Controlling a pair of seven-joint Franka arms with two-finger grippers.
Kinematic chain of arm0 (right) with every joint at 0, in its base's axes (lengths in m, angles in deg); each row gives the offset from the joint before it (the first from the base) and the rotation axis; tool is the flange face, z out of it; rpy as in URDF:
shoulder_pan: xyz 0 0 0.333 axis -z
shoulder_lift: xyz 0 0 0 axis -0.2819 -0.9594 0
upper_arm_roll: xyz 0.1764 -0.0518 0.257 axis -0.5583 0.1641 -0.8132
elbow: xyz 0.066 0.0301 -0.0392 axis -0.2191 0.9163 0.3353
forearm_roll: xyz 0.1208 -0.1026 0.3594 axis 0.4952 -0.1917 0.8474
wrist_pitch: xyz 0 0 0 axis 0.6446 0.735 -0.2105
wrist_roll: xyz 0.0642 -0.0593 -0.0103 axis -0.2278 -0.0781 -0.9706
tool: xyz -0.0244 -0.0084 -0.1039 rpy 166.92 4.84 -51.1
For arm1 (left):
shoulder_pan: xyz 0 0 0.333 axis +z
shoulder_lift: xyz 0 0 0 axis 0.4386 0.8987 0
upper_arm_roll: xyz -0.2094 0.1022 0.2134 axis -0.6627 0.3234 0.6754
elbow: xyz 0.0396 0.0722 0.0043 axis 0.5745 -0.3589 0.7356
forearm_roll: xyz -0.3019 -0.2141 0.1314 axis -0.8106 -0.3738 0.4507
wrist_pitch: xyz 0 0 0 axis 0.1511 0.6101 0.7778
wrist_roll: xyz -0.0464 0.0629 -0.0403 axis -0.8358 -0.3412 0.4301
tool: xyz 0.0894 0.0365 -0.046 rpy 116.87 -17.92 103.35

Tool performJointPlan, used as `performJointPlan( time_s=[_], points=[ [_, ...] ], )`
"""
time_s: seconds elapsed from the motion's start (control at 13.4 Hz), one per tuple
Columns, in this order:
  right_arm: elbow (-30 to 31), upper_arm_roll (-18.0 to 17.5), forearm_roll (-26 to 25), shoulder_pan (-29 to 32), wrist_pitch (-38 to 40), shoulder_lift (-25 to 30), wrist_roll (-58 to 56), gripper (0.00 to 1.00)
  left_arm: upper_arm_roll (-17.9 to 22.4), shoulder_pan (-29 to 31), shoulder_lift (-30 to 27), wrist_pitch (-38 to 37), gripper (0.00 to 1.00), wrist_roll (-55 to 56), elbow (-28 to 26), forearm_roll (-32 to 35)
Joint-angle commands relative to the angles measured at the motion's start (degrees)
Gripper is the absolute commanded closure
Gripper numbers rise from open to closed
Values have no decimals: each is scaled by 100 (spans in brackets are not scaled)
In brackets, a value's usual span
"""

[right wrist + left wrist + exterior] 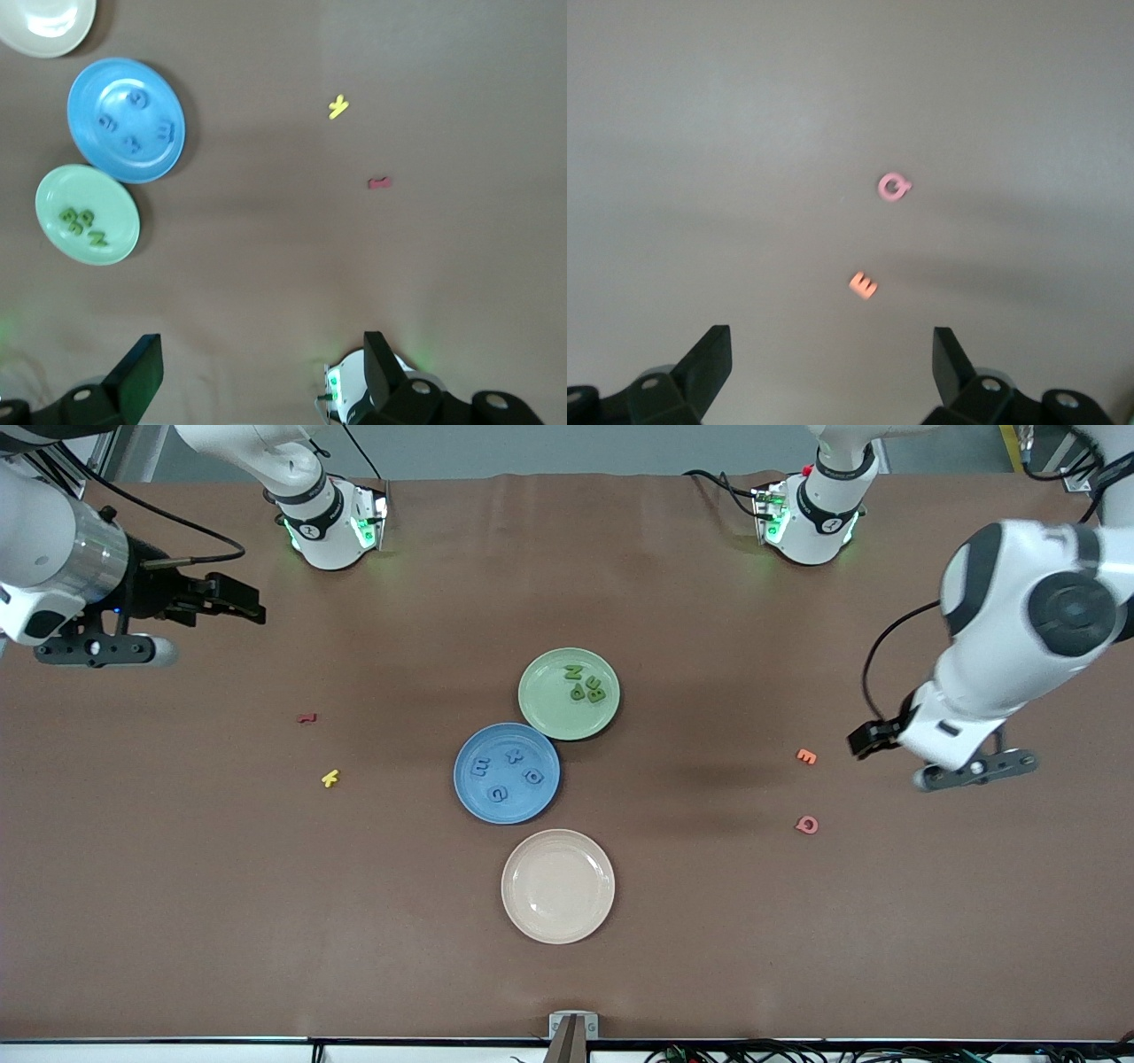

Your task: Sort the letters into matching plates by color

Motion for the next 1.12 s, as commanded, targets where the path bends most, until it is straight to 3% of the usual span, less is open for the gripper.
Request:
performJointPlan(
  time_s=[0.0, 0.07, 0.15, 0.45, 0.67, 0.75, 0.9, 1.05],
  points=[
    [303, -1413, -146, 1498, -357, 149, -64, 0, 448, -119, -428, -787, 0, -695, 202, -340],
    [303, -1899, -163, 1974, -437, 149, -64, 0, 501, -119, -499, -1156, 0, -793, 439, -340],
    [303, -2095, -181, 2223, -533, 149, -73, 0, 502, -137, -630, -1430, 0, -811, 554, -340],
    [251, -2097, -497, 2208, -771, 114, -73, 0, 432, -295, -1167, -1608, 0, -812, 459, -340],
    [251, -2079, -550, 2121, -771, 114, -73, 0, 99, -50, -1351, -1626, 0, -733, 389, -349],
    [251, -1949, -637, 1867, -771, 114, -64, 0, 63, -40, -1404, -1626, 0, -706, 380, -349],
    [251, -1230, -691, 1166, -771, 114, -64, 0, 80, -23, -1431, -1774, 0, -706, 432, -349],
    [233, -1121, -699, 1083, -780, 114, -64, 0, 124, 13, -1501, -1889, 0, -741, 554, -384]
  ],
)
